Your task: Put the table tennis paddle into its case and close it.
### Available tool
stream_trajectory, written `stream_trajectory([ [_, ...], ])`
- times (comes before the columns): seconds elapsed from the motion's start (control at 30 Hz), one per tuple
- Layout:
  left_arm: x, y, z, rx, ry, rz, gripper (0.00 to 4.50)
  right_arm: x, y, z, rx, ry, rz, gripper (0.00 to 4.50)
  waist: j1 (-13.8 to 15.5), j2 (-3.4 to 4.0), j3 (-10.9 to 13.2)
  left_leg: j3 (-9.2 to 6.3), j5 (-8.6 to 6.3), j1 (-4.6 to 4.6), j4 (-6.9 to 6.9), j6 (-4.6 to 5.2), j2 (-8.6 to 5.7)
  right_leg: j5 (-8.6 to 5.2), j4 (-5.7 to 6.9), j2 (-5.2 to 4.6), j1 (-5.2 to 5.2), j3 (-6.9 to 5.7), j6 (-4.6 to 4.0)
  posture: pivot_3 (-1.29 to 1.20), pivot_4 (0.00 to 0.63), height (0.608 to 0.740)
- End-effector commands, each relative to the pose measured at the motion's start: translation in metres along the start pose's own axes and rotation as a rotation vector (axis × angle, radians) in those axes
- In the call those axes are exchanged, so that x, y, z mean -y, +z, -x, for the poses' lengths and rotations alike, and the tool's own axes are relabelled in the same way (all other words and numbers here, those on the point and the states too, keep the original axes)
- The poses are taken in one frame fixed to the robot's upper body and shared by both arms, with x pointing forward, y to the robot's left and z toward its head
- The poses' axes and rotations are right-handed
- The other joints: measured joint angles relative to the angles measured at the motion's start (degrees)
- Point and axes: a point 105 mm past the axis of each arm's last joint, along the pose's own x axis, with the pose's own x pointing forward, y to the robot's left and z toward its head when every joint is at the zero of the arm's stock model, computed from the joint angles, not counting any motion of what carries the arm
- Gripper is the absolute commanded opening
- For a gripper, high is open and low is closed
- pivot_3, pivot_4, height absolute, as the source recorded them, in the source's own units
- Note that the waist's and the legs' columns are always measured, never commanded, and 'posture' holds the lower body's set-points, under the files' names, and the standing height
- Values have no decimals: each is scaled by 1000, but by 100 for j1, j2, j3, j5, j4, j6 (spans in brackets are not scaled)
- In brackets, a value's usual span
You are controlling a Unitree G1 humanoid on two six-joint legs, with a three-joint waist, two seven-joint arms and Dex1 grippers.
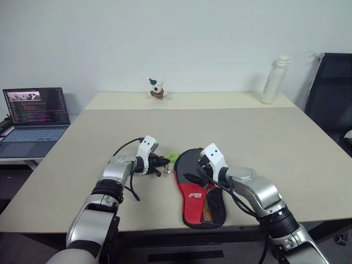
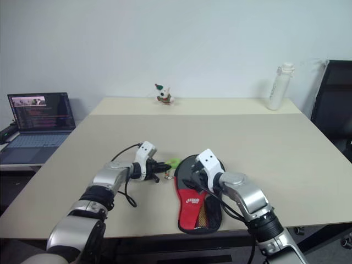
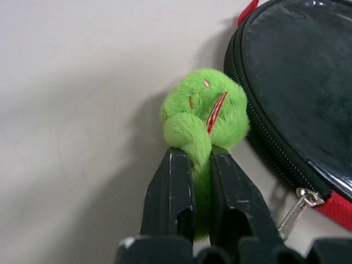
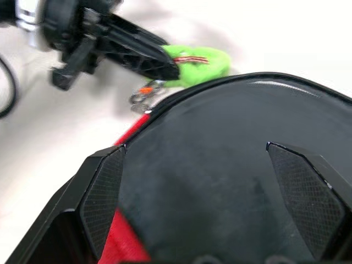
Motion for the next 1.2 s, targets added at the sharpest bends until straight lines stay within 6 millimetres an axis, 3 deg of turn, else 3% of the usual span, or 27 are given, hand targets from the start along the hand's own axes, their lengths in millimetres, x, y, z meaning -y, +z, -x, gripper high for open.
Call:
stream_trajectory([
  [0.03, 2, -2, -5, -3, 19, 22, 33, 3, -6, -8, -21, -30, 43, 4500, 11, -1, 0, 0, 0, -1, 1, 0, 0, 0, 0, 0, 0, -1, 0, 0, 150, 740],
  [0.23, -9, 30, -13, 71, 144, 13, 33, 5, -42, -8, -130, -24, 21, 4500, 20, -4, -5, -7, 0, 1, 17, 0, -4, 3, -1, -3, 13, -5, 3, 0, 150, 740],
  [0.47, -12, 59, -33, 81, 293, -118, 33, 0, -57, -7, -177, -9, -8, 4500, 11, -6, -6, -15, 0, -5, 40, 0, -6, 12, -4, -2, 21, -10, 18, 0, 150, 740],
  [0.77, 8, 83, -55, 94, 369, -253, 33, -5, -51, 9, -192, 12, -10, 4500, 7, -7, -6, -14, -1, -8, 40, -1, -6, 13, -6, -1, 20, -11, 19, 0, 150, 740],
  [0.97, 25, 82, -69, 66, 341, -329, 33, -1, -75, 16, -284, -19, -32, 4500, 14, -7, -7, -14, -2, -11, 43, -3, -11, 14, -9, -4, 20, -10, 21, 0, 150, 740],
  [1.2, 51, 92, -85, 51, 332, -547, 33, -25, -89, 20, -314, 16, -81, 4500, 20, -10, -10, -14, -4, -11, 44, -6, -12, 14, -10, -5, 21, -10, 22, 0, 150, 740],
])
